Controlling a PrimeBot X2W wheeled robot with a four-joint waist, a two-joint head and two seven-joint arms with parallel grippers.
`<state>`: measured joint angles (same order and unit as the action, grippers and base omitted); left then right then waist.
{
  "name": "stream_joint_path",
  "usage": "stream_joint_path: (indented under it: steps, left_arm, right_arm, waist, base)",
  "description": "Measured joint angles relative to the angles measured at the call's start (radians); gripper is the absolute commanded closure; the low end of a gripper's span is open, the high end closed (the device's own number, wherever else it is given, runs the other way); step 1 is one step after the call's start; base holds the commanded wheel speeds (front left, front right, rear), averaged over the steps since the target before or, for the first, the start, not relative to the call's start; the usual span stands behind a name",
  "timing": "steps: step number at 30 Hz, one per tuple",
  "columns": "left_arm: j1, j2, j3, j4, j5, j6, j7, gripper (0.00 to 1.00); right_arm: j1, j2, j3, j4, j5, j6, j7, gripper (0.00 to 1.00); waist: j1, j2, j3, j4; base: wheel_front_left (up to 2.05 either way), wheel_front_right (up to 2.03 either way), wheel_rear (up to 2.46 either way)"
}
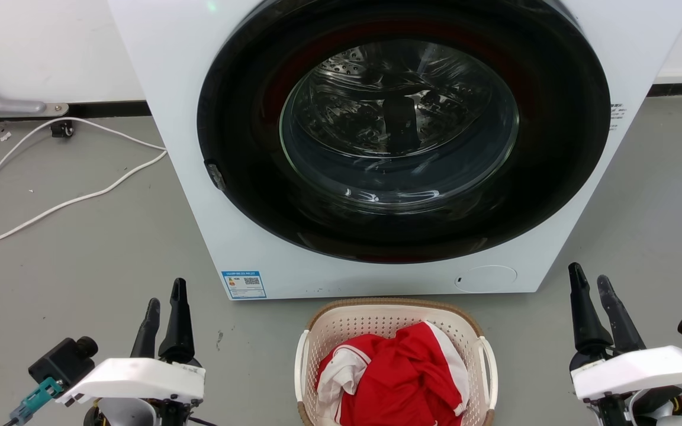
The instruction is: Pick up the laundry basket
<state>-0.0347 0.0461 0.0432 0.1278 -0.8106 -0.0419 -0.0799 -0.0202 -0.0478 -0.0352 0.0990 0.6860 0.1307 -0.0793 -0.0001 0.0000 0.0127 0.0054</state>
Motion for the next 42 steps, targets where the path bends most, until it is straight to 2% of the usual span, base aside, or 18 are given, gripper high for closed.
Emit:
stream_joint_path:
  steps: [22, 42]
  left_arm:
    - [0.015, 0.001, -0.037, -0.009, 0.305, 0.041, -0.064, 0.0]
    - [0.031, 0.007, -0.063, -0.019, 0.508, 0.069, -0.11, 0.0]
  right_arm:
    - [0.022, 0.0, 0.006, -0.021, -0.317, 0.0, -0.063, 0.0]
    - [0.041, 0.0, -0.001, -0.032, -0.539, 0.0, -0.113, 0.0]
  waist:
    - [0.0, 0.0, 0.003, 0.006]
    - [0.0001, 0.0, 0.004, 0.009]
  base:
    - [0.0, 0.0, 0.0]
    - [0.0, 0.0, 0.0]
